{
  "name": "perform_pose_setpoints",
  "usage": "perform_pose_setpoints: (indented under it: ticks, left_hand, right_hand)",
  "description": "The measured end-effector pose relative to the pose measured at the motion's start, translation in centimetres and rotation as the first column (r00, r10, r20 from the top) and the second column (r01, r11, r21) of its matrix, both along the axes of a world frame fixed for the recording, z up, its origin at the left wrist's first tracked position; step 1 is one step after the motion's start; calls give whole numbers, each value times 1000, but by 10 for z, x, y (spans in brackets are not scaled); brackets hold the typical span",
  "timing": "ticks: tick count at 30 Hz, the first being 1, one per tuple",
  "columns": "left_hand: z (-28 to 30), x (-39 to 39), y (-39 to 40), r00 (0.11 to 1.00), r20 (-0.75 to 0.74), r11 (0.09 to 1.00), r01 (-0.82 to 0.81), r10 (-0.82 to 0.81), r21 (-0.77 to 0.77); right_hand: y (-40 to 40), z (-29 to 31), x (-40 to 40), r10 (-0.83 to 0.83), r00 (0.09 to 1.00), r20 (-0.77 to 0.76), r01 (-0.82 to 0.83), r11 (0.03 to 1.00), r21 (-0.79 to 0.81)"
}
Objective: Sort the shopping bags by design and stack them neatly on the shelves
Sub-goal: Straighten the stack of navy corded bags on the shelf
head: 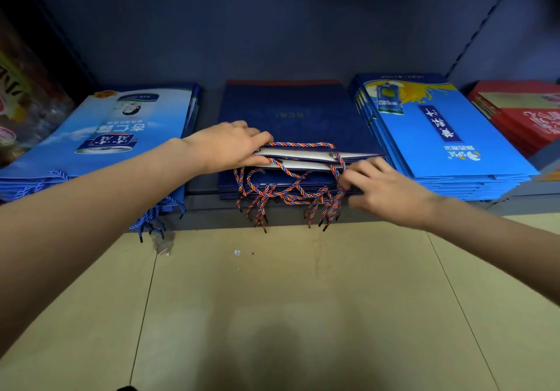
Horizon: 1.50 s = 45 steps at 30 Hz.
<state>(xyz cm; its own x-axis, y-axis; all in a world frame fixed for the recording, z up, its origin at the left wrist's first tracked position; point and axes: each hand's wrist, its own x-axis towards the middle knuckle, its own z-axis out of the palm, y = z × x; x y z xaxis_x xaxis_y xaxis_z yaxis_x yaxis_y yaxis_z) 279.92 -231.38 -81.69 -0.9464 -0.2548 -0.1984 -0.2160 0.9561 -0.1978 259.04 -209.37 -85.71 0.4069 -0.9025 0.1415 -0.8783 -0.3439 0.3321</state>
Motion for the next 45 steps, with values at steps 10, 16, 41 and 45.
perform_pose_setpoints:
  ticks: [10,16,41,45]
  left_hand:
    - [-29,3,31,969,-52,961,-232,243,150]
    - [-56,-9,60,884,-203,907,-400,420,132]
    - [-12,5,8,997,13,977,-76,74,202]
    - [0,13,-1,976,-214,999,-18,27,46]
  right_hand:
    - [-33,19,33,-327,735,594,424,905,-26]
    - [-30,2,43,-206,718,665,258,966,21]
    - [-16,-14,48,-199,853,483,239,971,-22]
    - [-3,-12,41,-129,903,411,197,972,-126]
